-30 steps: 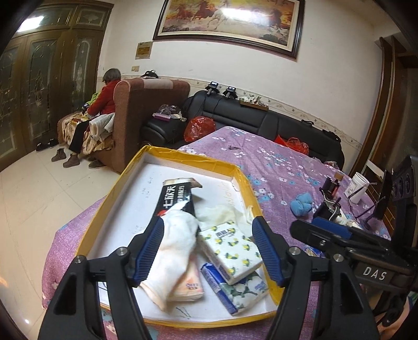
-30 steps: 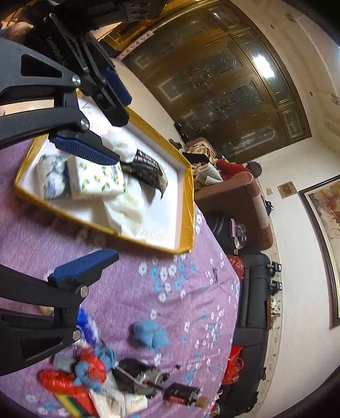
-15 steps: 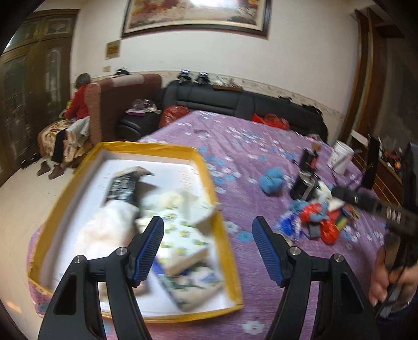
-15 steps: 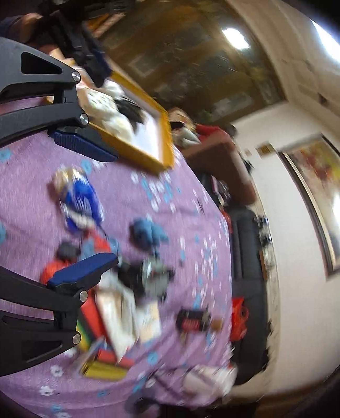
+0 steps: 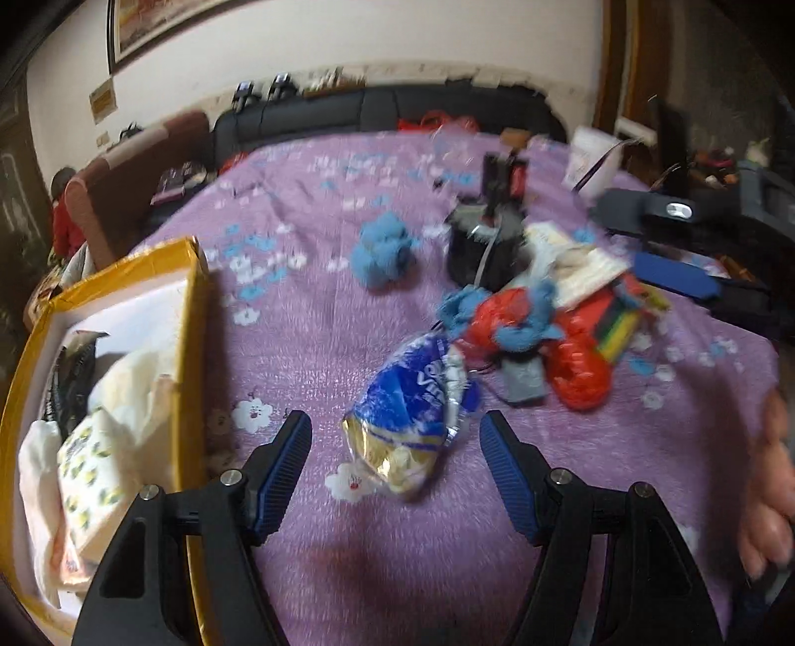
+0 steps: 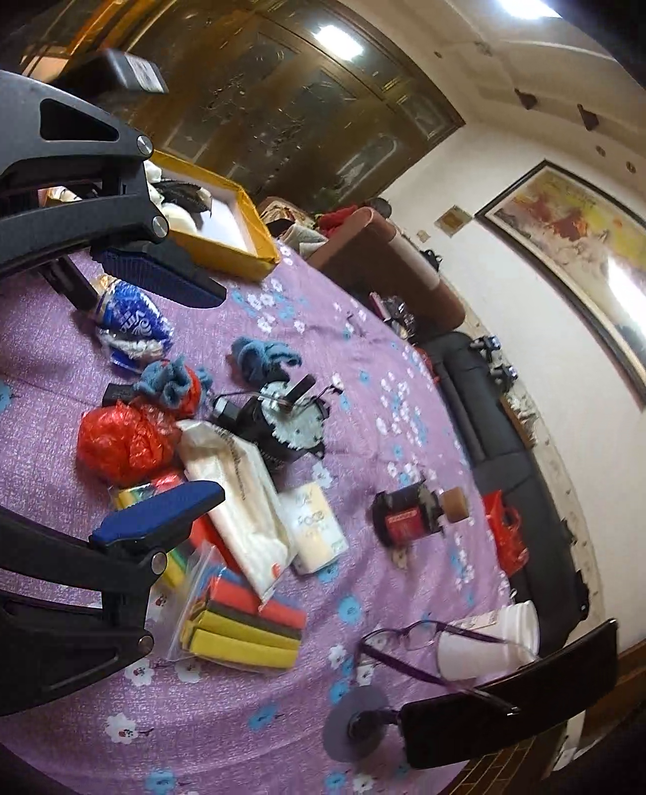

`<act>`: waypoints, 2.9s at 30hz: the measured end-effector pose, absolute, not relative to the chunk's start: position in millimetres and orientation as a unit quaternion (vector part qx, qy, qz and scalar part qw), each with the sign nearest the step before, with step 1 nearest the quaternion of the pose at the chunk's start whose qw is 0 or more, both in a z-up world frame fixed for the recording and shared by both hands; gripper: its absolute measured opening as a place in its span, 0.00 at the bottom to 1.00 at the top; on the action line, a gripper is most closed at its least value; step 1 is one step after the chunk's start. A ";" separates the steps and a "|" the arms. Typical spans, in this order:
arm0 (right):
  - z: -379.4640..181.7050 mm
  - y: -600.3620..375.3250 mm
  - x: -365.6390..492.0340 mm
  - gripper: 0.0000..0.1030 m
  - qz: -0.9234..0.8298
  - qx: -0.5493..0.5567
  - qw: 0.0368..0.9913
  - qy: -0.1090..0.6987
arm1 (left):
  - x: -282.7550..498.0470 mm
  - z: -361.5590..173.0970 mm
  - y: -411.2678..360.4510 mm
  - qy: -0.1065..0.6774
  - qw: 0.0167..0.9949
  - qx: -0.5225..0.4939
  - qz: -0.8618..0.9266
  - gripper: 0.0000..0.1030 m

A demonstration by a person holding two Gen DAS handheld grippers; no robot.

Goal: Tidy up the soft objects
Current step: 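Grasp the blue-patterned bag with the left gripper while the right gripper grasps the red plastic bag, then carry the blue-patterned bag to the box with the left gripper while the right gripper carries the red bag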

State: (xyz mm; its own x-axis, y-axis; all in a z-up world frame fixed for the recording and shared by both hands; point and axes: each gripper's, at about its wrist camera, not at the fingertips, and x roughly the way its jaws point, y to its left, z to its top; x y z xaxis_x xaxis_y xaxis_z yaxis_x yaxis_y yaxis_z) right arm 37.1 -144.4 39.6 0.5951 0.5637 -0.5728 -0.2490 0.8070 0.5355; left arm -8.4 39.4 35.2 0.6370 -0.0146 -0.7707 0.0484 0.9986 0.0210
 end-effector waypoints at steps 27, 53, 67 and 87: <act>9.4 -112.4 40.3 0.31 0.225 0.099 0.865 0.437 | 7.6 11.9 49.2 0.445 0.895 -0.018 -0.032 0.31; 44.7 -98.9 11.2 0.31 0.331 0.133 0.874 0.330 | -34.6 72.4 83.7 0.363 0.929 -0.066 -0.022 0.31; 68.0 -40.7 -0.1 0.31 0.382 0.097 0.842 0.368 | -59.0 100.0 150.7 0.325 0.939 -0.107 0.028 0.31; 87.8 116.6 30.2 0.31 0.432 0.037 0.818 0.378 | -67.6 87.4 270.0 0.323 0.923 -0.166 0.124 0.31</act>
State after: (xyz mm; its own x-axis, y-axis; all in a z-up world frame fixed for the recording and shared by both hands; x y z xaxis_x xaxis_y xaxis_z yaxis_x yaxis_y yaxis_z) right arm 30.2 116.6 87.8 0.3417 0.7351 -0.5856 -0.6788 0.6240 0.3872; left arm -67.6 270.0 87.4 0.7604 0.1224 -0.6379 -0.3367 0.9141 -0.2261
